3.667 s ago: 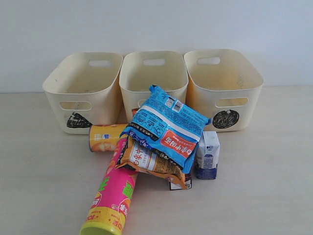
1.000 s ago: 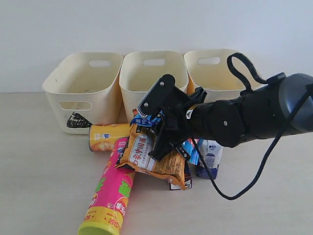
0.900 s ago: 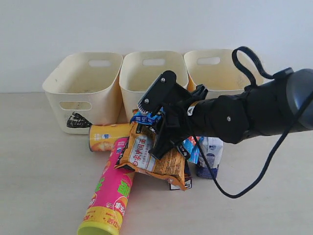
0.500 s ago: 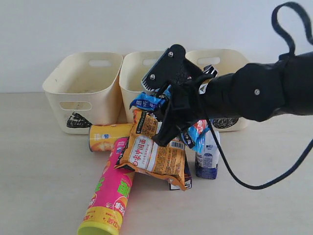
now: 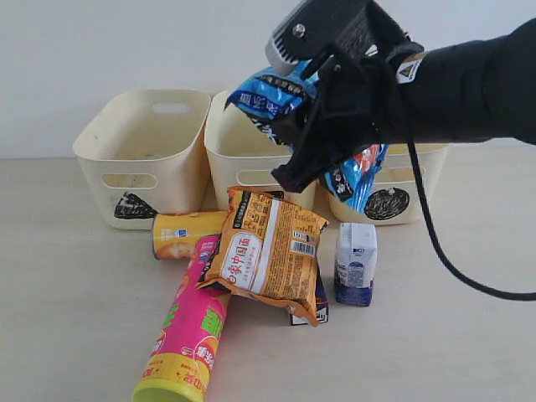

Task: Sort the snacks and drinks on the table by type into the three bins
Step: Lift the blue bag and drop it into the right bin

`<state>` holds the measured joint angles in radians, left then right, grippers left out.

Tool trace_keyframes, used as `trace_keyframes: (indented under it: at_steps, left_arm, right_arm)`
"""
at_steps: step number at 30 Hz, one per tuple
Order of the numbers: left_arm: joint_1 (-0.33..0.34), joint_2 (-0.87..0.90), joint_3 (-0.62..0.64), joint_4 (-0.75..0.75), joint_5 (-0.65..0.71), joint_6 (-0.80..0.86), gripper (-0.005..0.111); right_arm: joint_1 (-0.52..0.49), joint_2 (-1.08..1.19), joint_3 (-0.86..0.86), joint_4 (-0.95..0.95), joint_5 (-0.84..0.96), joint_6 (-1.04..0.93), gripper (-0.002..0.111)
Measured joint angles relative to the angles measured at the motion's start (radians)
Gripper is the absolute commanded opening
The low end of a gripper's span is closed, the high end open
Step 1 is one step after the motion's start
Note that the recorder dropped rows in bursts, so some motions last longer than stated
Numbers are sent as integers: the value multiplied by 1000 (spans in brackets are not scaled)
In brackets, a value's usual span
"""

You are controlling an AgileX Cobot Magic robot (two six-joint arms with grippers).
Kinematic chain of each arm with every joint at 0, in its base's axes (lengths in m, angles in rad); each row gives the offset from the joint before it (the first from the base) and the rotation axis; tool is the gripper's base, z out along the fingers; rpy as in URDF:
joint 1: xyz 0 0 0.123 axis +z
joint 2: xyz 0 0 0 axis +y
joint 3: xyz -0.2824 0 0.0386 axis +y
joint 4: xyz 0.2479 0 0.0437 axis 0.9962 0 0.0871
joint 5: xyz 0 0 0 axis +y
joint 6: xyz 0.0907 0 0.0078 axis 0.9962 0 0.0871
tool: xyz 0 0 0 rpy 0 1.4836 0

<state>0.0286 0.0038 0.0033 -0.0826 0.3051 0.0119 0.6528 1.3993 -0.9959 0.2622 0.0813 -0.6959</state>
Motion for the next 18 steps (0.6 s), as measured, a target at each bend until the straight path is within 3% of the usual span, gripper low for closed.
trace_keyframes:
  at_steps: [18]
  left_arm:
    - [0, 0, 0, 0, 0, 0, 4]
  right_arm:
    - [-263, 129, -211, 5, -25, 38, 0]
